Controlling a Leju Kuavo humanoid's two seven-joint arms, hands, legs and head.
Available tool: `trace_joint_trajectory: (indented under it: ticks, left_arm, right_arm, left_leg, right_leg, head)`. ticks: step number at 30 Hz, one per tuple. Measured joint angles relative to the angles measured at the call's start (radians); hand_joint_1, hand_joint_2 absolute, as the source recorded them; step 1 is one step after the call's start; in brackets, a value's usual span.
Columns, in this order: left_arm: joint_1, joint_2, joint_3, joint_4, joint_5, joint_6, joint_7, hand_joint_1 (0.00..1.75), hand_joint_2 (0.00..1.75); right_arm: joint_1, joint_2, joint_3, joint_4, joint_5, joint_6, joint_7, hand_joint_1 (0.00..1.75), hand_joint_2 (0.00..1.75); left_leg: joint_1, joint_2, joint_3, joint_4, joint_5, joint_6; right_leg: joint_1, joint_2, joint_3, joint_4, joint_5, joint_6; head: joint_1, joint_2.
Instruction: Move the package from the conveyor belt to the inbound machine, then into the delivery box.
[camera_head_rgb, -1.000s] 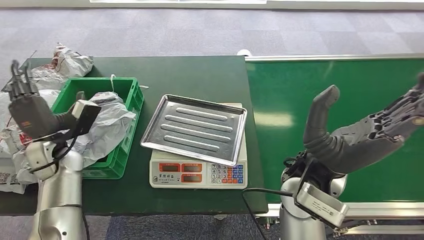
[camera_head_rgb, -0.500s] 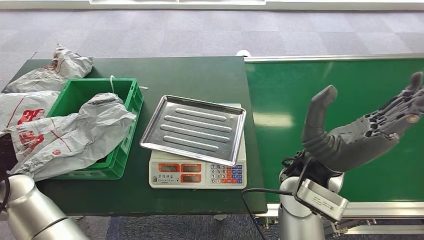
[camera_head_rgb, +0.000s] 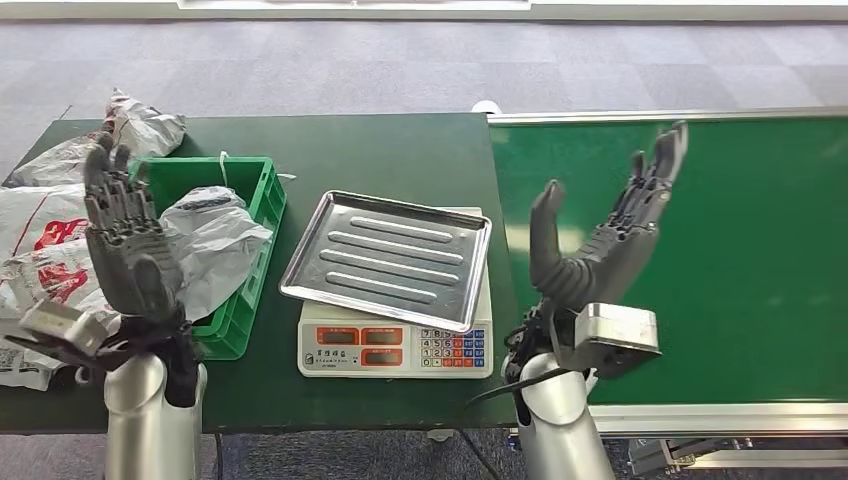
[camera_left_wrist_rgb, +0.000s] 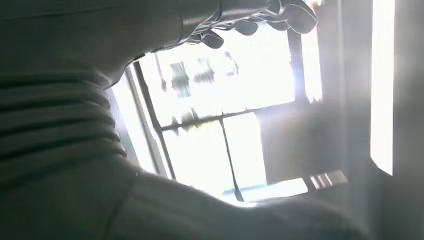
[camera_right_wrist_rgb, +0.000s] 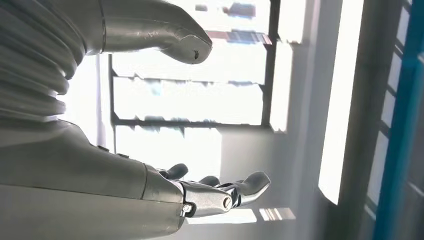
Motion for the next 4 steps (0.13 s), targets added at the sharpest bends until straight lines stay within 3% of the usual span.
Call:
trace_joint_trajectory:
  ticks: [3, 4]
  left_arm:
    - [0.068, 0.012, -0.119, -0.041, 0.096, -0.2, -0.049, 0.0, 1.75]
    - [0.078, 0.013, -0.135, -0.05, 0.109, -0.229, -0.052, 0.0, 1.75]
  right_arm:
    - [0.011, -0.008, 0.015, 0.046, -0.04, 0.088, 0.008, 0.0, 1.75]
    - [0.013, -0.009, 0.016, 0.051, -0.045, 0.102, 0.008, 0.0, 1.75]
  left_leg:
    - [0.0, -0.002, -0.001, 0.0, 0.0, 0.0]
    - [0.0, -0.002, -0.001, 0.0, -0.001, 0.0]
  right_leg:
    - [0.0, -0.001, 0.0, 0.0, -0.001, 0.0]
    - [0.0, -0.002, 0.0, 0.0, -0.002, 0.001]
  head:
    - [0.0, 0.0]
    - [0.0, 0.0]
